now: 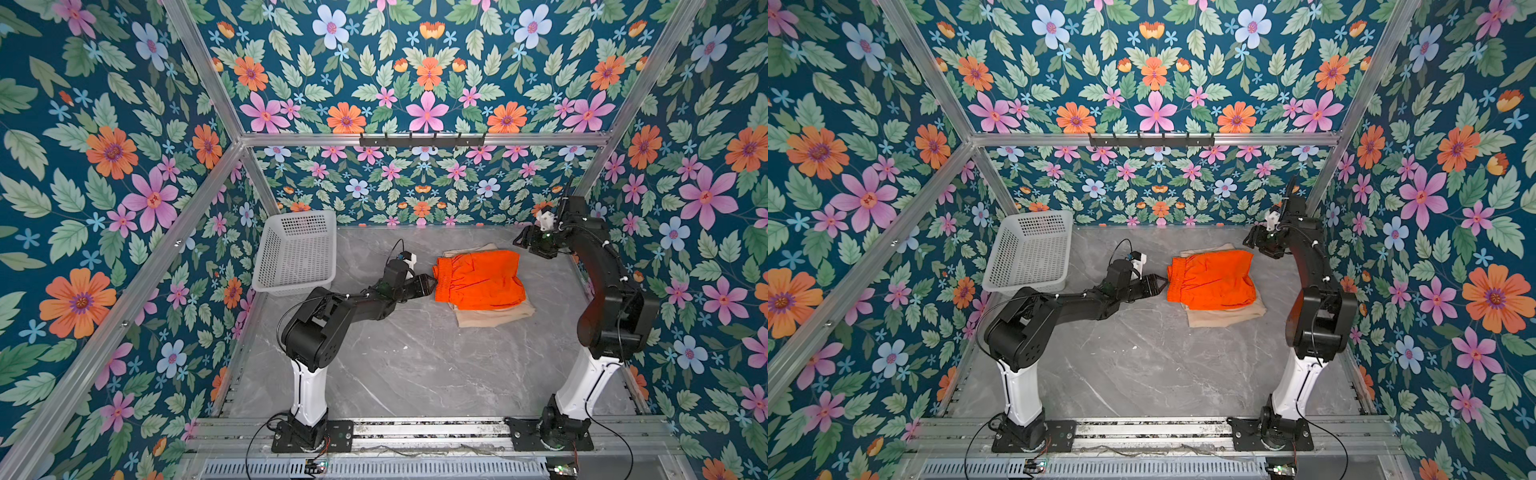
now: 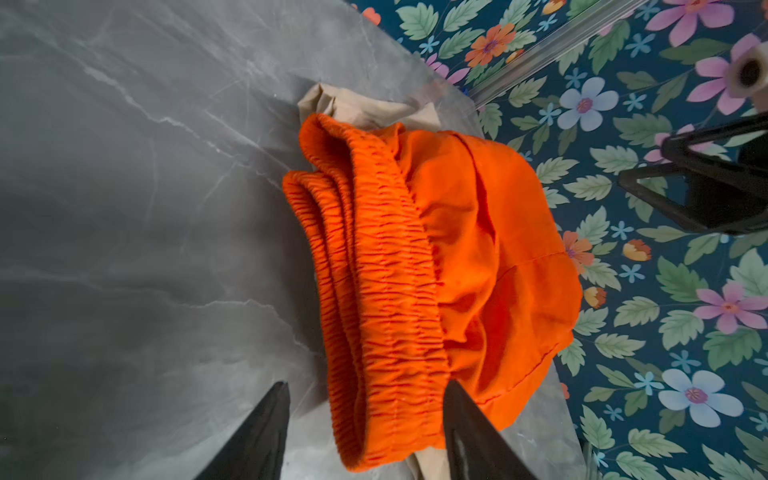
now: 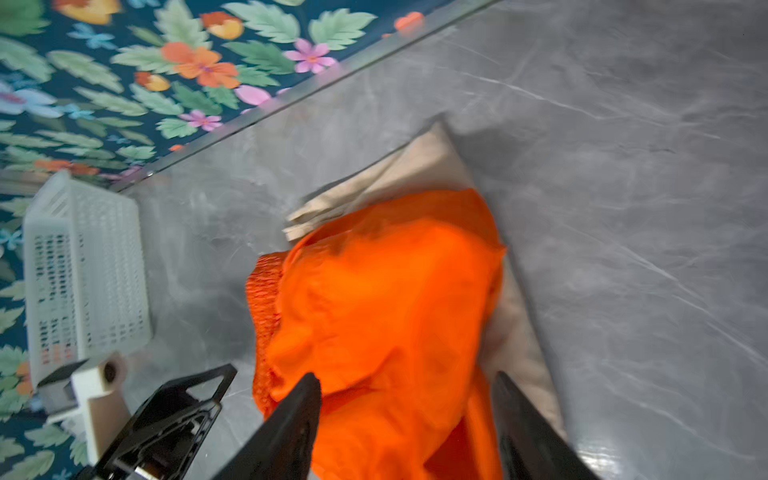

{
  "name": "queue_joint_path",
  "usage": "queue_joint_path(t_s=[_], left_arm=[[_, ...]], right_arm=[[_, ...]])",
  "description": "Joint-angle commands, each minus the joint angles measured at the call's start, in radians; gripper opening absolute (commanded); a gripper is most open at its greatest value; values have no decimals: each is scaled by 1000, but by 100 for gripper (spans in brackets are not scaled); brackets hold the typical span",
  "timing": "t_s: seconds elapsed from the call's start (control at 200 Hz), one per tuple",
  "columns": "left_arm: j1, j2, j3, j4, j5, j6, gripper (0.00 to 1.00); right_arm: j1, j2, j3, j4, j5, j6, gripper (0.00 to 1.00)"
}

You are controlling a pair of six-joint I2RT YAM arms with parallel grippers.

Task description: Fold and stack the shorts

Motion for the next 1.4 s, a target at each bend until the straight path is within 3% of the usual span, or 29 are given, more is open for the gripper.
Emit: queue_joint_path(t_s=[0.0, 0.13, 0.45, 0.605, 0.77, 0.885, 1.095, 1.245, 1.395], left_arm=[[-3, 24, 26, 61, 25, -36, 61], [-12, 60, 44, 86, 46, -60, 62], [-27, 99, 57, 89, 55, -75, 62], [-26, 80, 43, 81, 28, -71, 62], [-11, 8, 3, 49, -34, -58, 63], [4, -73, -55, 11, -93, -37, 64], [48, -208, -163, -57, -160, -5, 64], [69, -265, -212, -76, -176, 7, 65], [73, -289, -221, -98, -187, 19, 65]], right_arm=[[42, -54, -97, 62, -109, -35, 64], [77, -16, -187, 83, -160, -4, 61], [21, 161, -268, 37, 193, 123, 52], [18, 142, -214, -9, 227, 100, 55], [99, -6, -147, -57, 257, 61, 63], [223, -87, -133, -73, 305, 46, 67], [444, -24, -128, -65, 367, 84, 69], [458, 109, -152, -26, 355, 126, 69], [399, 214, -171, 1, 338, 112, 69]])
